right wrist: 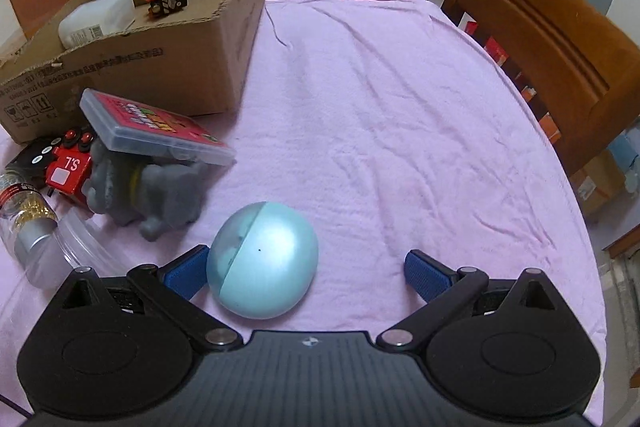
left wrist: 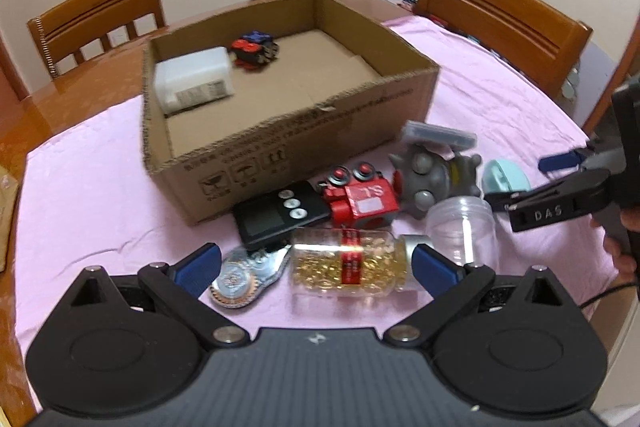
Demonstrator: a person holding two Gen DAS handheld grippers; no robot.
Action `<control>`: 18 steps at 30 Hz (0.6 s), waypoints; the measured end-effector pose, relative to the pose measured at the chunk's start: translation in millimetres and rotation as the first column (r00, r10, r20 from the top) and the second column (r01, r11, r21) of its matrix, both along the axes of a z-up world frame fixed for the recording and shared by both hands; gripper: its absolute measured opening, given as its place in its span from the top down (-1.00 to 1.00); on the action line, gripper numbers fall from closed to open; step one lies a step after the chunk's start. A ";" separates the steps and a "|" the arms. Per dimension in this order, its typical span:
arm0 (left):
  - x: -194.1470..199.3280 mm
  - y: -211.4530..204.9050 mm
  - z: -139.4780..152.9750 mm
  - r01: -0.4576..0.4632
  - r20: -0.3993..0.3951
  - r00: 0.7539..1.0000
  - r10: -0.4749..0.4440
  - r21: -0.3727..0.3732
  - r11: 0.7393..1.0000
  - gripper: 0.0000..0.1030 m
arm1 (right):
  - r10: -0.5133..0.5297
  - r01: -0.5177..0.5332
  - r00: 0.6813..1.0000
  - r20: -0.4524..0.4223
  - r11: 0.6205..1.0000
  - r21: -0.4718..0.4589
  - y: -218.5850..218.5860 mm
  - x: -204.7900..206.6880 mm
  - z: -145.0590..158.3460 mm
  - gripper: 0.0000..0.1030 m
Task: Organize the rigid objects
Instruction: 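Move the left tool to the gold capsule bottle while the right moves to the teal case, then grasp the gold capsule bottle with the left tool while the right grasps the teal case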
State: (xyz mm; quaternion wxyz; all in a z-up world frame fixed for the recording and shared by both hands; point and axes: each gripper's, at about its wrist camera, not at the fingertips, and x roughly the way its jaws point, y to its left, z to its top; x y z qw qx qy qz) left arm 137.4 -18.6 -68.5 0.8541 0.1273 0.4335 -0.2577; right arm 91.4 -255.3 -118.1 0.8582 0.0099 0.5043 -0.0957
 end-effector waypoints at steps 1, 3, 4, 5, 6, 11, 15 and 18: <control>-0.2 -2.8 -1.4 0.011 -0.001 1.000 -0.011 0.004 1.000 -0.96 | 0.007 -0.007 1.000 0.001 1.000 0.000 -2.0 -0.8 -0.1 -1.00; 0.4 -8.3 -4.9 0.036 -0.013 0.999 -0.036 0.005 0.999 -0.96 | 0.013 -0.013 1.000 -0.002 1.000 0.001 -3.3 0.1 0.0 -1.00; 1.1 -11.2 -6.7 0.047 -0.023 0.999 -0.047 0.003 0.999 -0.96 | 0.011 -0.011 1.000 -0.004 1.000 0.001 -2.9 0.7 0.0 -1.00; 1.1 -13.7 -8.3 0.056 -0.029 0.998 -0.056 0.000 0.998 -0.96 | 0.009 -0.009 1.000 -0.005 1.000 0.001 -2.6 0.9 0.2 -1.00; 1.6 -16.5 -10.2 0.066 -0.036 0.997 -0.067 -0.003 0.998 -0.96 | 0.008 -0.008 1.000 -0.005 1.000 0.001 -2.5 1.5 0.0 -1.00; 3.3 -26.5 -18.6 0.084 -0.042 0.996 -0.083 0.012 0.996 -0.96 | 0.009 -0.009 1.000 0.002 1.000 0.000 -2.4 0.4 -0.4 -1.00; 5.5 -31.4 -25.7 0.087 -0.037 0.996 -0.086 0.031 0.996 -0.96 | 0.011 -0.011 1.000 0.004 1.000 -0.001 -2.5 0.2 -0.2 -1.00; 5.4 -33.5 -30.2 0.088 -0.028 0.996 -0.087 0.047 0.995 -0.91 | 0.011 -0.011 1.000 0.004 1.000 -0.001 -2.7 0.0 -0.3 -1.00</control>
